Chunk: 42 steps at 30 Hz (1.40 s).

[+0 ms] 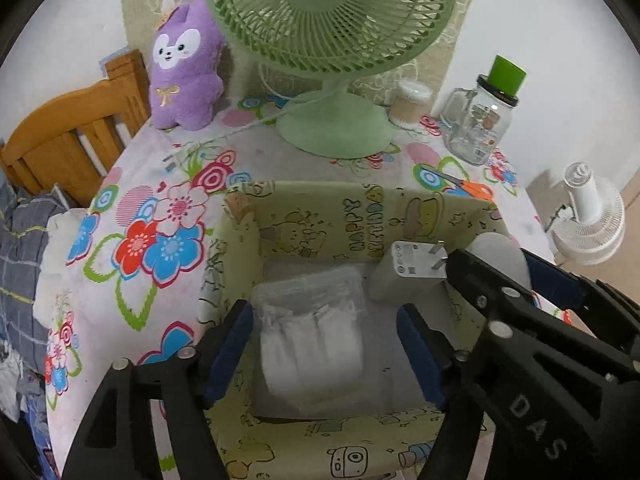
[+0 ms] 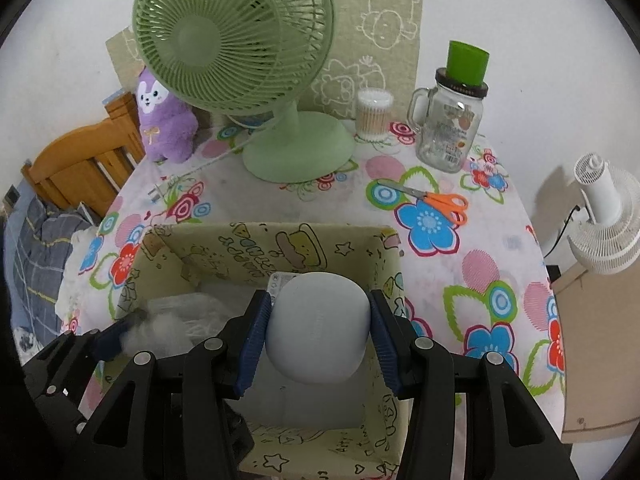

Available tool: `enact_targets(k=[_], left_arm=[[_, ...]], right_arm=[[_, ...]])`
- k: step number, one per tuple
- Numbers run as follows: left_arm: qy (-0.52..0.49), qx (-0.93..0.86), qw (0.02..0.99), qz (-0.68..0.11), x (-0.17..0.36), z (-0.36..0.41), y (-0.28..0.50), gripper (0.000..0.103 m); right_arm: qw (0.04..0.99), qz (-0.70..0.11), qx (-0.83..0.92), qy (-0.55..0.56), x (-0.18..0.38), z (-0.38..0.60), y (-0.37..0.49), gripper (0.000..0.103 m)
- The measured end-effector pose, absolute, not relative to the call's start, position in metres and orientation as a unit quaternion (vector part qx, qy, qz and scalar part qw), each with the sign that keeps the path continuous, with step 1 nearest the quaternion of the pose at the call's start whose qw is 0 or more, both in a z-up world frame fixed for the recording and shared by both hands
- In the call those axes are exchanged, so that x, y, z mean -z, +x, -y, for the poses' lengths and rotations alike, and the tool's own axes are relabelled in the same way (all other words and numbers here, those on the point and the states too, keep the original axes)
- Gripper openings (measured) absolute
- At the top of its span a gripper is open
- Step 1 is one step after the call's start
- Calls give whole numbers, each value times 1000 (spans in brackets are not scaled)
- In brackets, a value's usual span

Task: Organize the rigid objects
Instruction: 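Lower both items into the fabric box and open both tools, then raise both tools out of the box and pull back toward the remote and key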

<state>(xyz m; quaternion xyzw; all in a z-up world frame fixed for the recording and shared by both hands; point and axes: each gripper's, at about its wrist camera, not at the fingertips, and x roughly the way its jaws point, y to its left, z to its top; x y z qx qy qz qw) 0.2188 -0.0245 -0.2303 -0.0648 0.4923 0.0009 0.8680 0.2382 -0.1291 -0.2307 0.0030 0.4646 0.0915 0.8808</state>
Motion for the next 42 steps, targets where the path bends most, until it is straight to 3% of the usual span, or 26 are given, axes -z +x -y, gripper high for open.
enact_targets(k=[3, 7, 10, 19, 42], left_arm=[[-55, 9, 870, -489, 231, 30, 219, 88], [-49, 15, 874, -484, 229, 33, 219, 92], [-51, 14, 874, -483, 227, 31, 218, 93], [-40, 13, 878, -477, 222, 31, 210, 98], [-32, 21, 888, -458, 196, 39, 172, 103]], right_arm=[[879, -469, -88, 6, 234, 130, 240, 53], [880, -468, -82, 9, 236, 131, 240, 54], [881, -466, -80, 10, 235, 131, 240, 65], [885, -458, -82, 13, 230, 130, 232, 81], [898, -435, -63, 29, 205, 146, 187, 88]])
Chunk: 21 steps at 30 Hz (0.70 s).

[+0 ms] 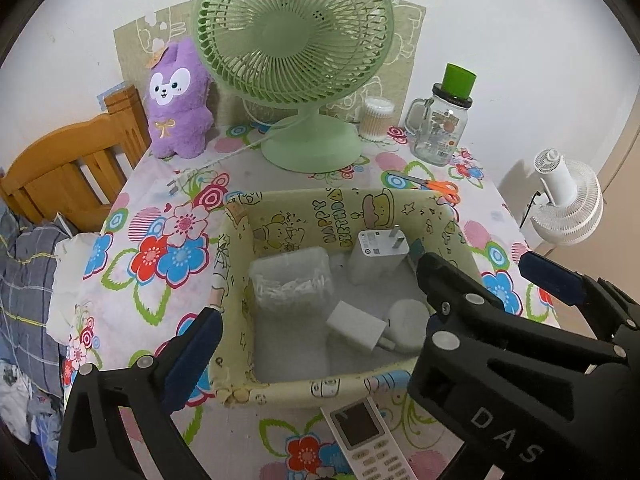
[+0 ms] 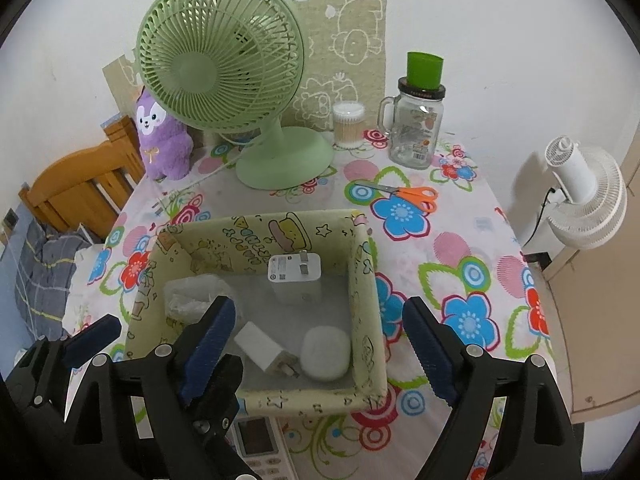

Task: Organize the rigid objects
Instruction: 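Raise both tools out of the box and pull back toward the remote and key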

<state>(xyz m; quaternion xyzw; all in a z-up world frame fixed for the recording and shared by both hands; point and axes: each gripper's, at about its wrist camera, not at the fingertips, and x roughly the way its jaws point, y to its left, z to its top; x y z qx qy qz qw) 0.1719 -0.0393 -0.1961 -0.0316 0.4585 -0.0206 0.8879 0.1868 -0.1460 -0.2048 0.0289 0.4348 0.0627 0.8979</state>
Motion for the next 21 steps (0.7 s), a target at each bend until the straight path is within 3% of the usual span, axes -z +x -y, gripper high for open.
enact_targets(k=[21], left_arm=[[-27, 23, 901, -433, 169, 39, 128, 103]], right_arm=[[915, -399, -45, 36, 174, 155, 136, 88]])
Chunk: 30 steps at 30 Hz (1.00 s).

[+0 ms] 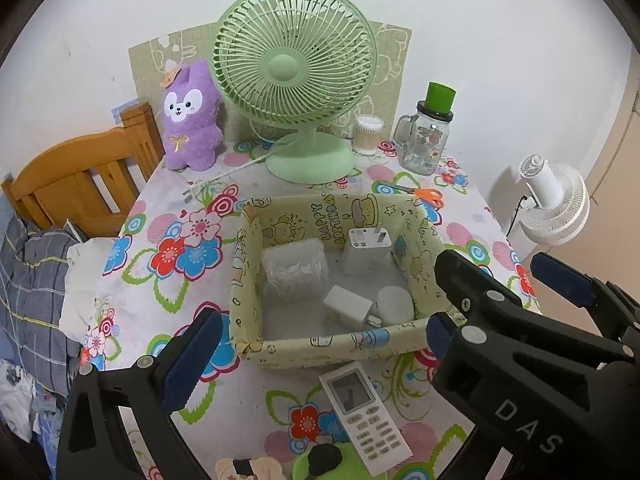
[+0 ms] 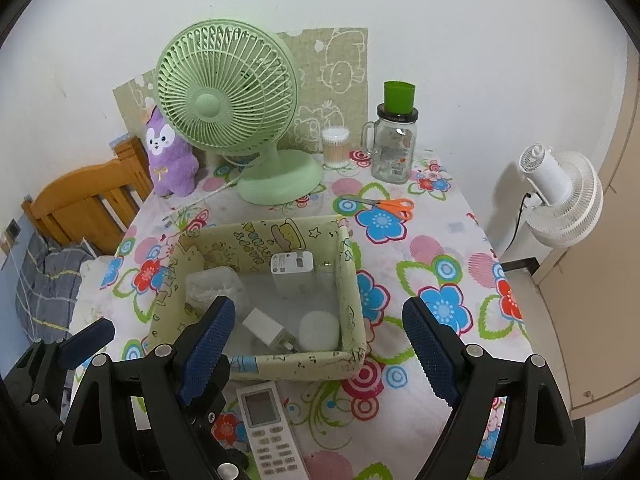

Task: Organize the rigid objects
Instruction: 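Raise both tools out of the box and pull back toward the remote and key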

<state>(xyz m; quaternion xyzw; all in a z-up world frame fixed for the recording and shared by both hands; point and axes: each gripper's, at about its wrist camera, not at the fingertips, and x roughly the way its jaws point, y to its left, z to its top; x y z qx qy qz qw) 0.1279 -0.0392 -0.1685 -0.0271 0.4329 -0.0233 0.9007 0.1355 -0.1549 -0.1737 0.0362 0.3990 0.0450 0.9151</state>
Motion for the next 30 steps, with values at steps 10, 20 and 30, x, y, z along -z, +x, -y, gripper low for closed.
enact_targets(k=[10, 20, 30], left_arm=[[-26, 33, 908, -417, 154, 38, 109, 103], [-20, 44, 914, -404, 146, 32, 86, 103], [-8, 54, 915, -400, 146, 25, 65, 103]], right_arm=[[924, -379, -37, 41, 158, 156, 113, 88], [932, -359, -30, 46, 148, 153, 85, 88], [937, -346, -15, 46, 146, 147, 57, 88]])
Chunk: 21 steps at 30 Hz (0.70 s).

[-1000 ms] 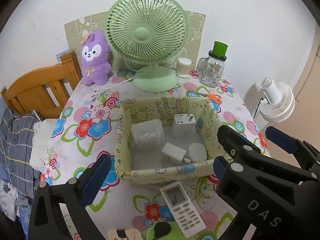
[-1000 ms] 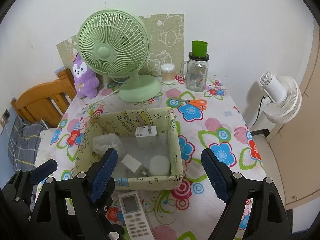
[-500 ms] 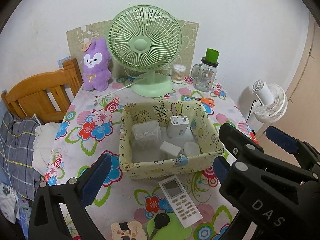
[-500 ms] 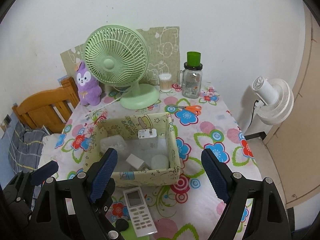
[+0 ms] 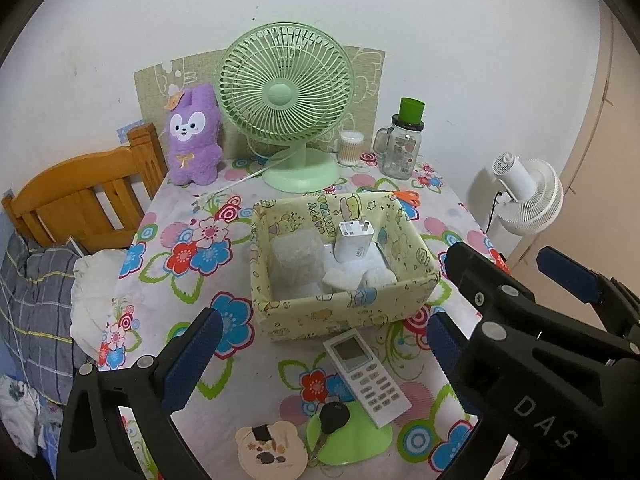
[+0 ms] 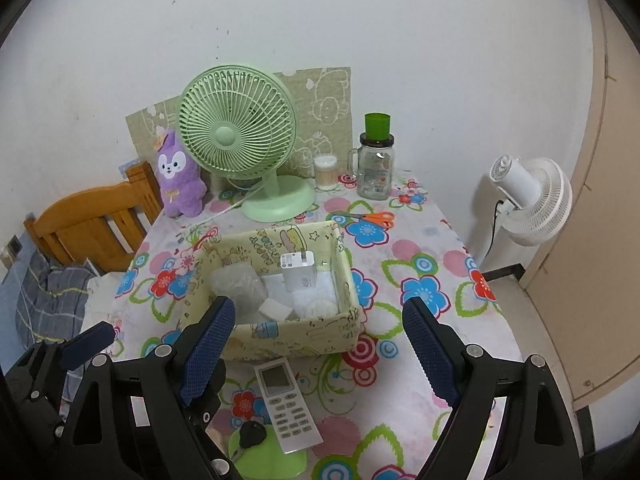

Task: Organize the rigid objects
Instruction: 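Raise both tools out of the box and pull back toward the remote and key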

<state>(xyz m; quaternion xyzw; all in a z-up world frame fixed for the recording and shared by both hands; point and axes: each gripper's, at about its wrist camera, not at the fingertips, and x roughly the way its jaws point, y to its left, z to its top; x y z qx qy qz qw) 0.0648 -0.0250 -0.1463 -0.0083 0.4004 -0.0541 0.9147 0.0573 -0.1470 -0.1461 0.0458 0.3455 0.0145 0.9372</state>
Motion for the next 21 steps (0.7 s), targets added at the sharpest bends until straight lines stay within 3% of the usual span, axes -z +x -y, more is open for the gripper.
enact_targets(k=[21], left_arm=[[7, 55, 913, -403, 167, 16, 37, 103]], right_arm=[[936, -351, -9, 26, 169, 135, 27, 88]])
